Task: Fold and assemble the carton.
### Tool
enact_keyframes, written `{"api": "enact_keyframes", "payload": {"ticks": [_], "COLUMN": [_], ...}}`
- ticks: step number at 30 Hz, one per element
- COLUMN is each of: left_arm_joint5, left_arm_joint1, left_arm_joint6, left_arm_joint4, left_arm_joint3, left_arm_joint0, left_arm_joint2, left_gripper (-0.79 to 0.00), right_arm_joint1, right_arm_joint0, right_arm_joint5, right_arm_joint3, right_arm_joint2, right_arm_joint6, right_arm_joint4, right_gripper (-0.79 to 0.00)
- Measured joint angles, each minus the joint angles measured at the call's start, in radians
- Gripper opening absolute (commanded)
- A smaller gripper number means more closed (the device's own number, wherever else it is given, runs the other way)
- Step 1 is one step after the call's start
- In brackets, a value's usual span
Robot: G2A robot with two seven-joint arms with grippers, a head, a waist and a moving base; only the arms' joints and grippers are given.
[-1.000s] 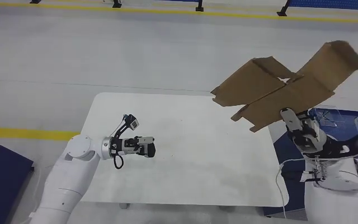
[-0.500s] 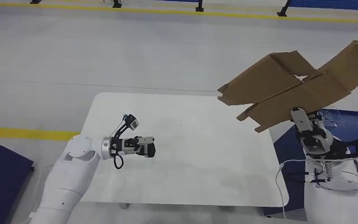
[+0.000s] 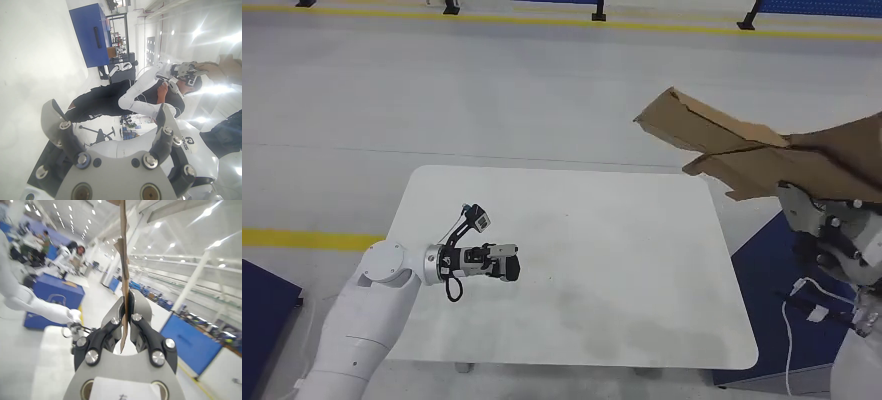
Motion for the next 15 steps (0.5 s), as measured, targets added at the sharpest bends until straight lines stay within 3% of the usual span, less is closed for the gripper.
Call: {"api": "enact_keyframes", "payload": {"ticks": [4, 6, 8, 11, 15], "left_arm_joint5": [0.000, 0.000, 0.000, 0.000, 0.000], "left_arm_joint1": [0.000, 0.000, 0.000, 0.000, 0.000], "left_arm_joint6": [0.000, 0.000, 0.000, 0.000, 0.000], "left_arm_joint4": [0.000, 0.000, 0.000, 0.000, 0.000], "left_arm_joint3": [0.000, 0.000, 0.000, 0.000, 0.000], "left_arm_joint0": [0.000, 0.000, 0.000, 0.000, 0.000], "left_arm_joint2": [0.000, 0.000, 0.000, 0.000, 0.000], "left_gripper": [0.000, 0.000, 0.000, 0.000, 0.000], "right_arm_joint1": [0.040, 0.058, 0.075, 0.092, 0.104], "right_arm_joint0": [-0.023, -0.068, -0.112, -0.133, -0.159], "right_arm_joint5": [0.019, 0.124, 0.332, 0.667, 0.961], "right_arm_joint3": [0.009, 0.068, 0.135, 0.169, 0.160], "right_arm_joint2": [0.009, -0.008, -0.017, -0.005, -0.014], "right_arm_joint6": [-0.499, -0.792, -1.051, -1.286, -1.415], "right_arm_joint4": [-0.613, -0.941, -1.240, -1.562, -1.804], "right_gripper": [-0.785, -0.785, -0.785, -0.785, -0.785]}}
